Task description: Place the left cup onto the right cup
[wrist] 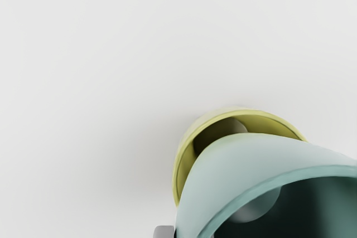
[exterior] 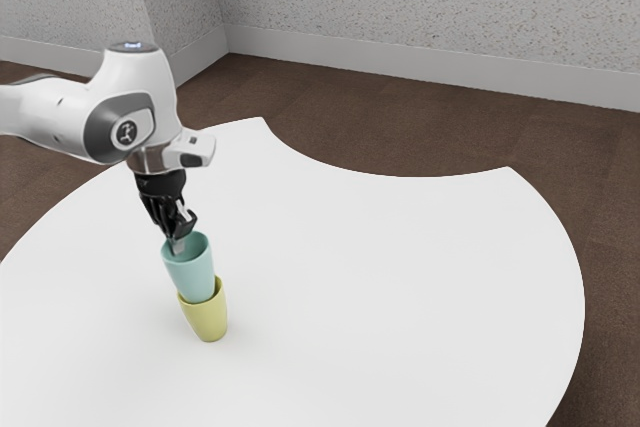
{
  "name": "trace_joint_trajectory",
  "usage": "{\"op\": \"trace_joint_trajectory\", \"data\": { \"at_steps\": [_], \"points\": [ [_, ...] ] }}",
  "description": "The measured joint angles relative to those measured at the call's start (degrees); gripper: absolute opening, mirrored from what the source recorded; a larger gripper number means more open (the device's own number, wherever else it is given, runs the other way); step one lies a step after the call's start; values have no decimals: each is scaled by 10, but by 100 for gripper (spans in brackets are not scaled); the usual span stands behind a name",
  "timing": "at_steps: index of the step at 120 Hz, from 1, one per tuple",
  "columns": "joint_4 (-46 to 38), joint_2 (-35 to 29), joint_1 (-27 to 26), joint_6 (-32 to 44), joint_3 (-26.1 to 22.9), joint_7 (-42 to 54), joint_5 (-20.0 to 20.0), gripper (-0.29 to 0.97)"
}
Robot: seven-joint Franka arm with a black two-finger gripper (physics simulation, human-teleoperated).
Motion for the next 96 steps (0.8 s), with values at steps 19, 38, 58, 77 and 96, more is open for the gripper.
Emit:
{"op": "trace_joint_trajectory", "data": {
  "at_steps": [19,38,58,77,96],
  "points": [
    [0,5,-1,4,0,0,0,-11],
    [0,9,-1,7,0,0,0,-11],
    [0,16,-1,10,0,-1,0,-11],
    [0,23,-2,14,0,-1,0,-11],
    [0,29,-2,18,0,-1,0,-11]
  ]
}}
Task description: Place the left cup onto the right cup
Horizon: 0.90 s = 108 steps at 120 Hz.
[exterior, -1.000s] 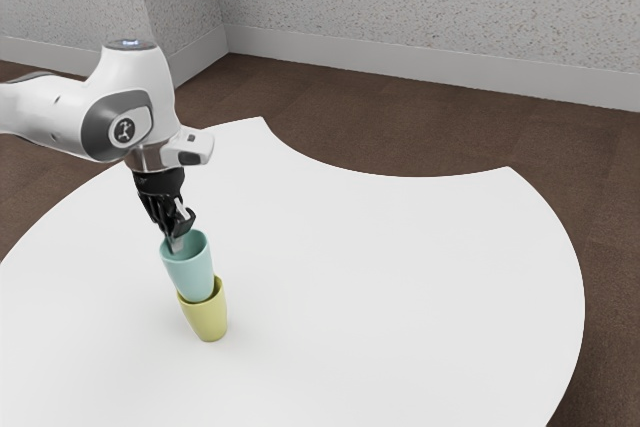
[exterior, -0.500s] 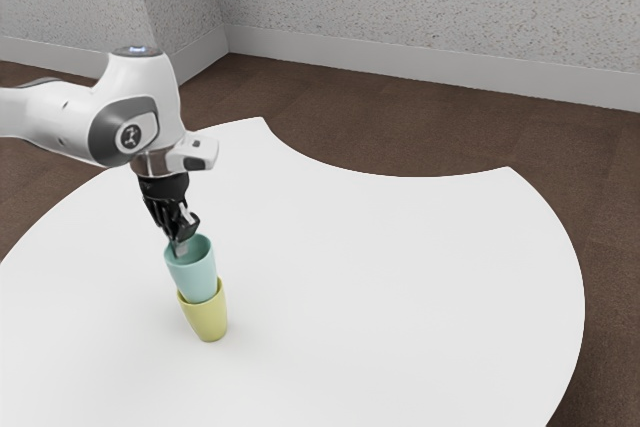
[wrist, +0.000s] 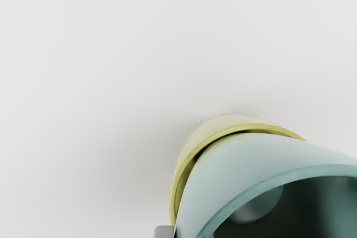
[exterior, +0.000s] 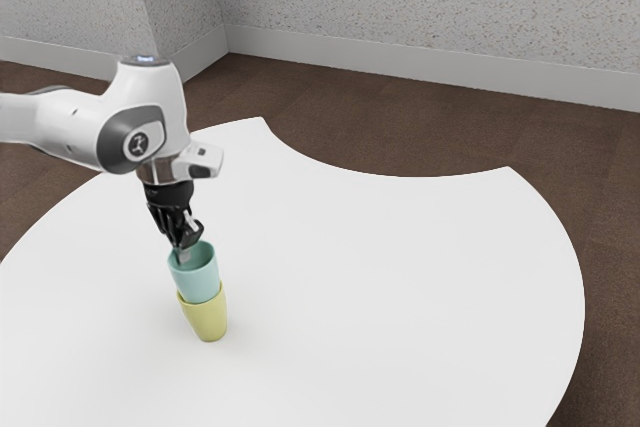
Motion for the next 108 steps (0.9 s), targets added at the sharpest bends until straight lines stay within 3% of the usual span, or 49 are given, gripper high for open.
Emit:
{"op": "trace_joint_trajectory", "data": {
  "at_steps": [31,72,108],
  "points": [
    [0,4,-1,4,0,0,-2,-6],
    [0,1,-3,4,0,4,-5,44],
    [0,-16,-3,3,-1,6,-6,61]
  ]
}}
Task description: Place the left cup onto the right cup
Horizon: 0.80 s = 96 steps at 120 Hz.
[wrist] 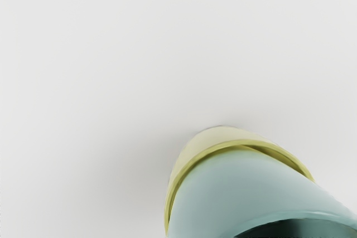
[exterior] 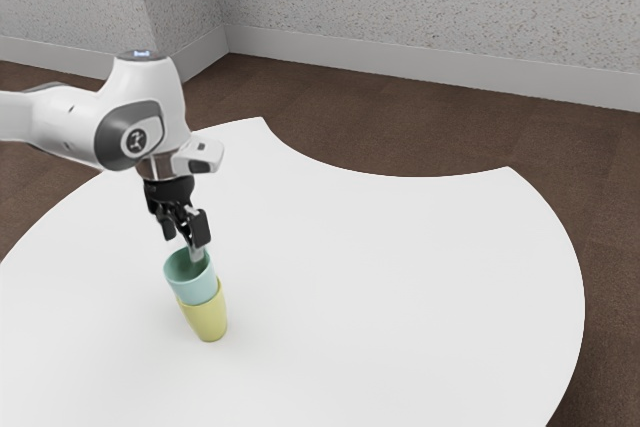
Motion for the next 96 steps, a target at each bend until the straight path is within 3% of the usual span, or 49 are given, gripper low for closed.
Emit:
{"op": "trace_joint_trajectory", "data": {
  "at_steps": [48,96],
  "points": [
    [11,-17,0,-11,-3,3,0,65],
    [104,3,-3,-70,-4,1,-1,66]
  ]
}}
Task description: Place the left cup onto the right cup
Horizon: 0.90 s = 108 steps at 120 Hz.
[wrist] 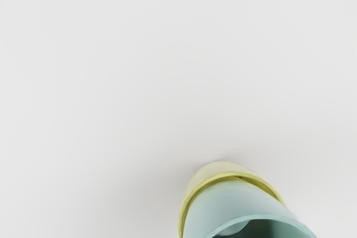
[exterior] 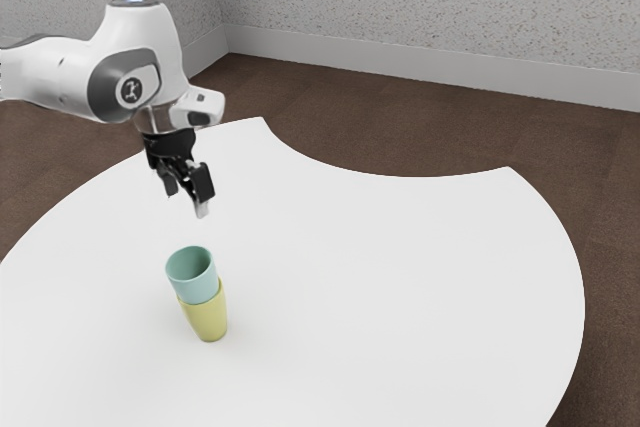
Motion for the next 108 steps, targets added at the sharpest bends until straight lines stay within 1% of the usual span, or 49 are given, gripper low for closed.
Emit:
{"op": "trace_joint_trajectory", "data": {
  "at_steps": [20,50,87,108],
  "points": [
    [53,18,-2,-32,0,-5,0,66],
    [155,56,-1,-83,0,-20,-4,66],
    [253,62,8,-154,1,-39,-12,66],
    [296,63,14,-188,1,-48,-13,66]
  ]
}}
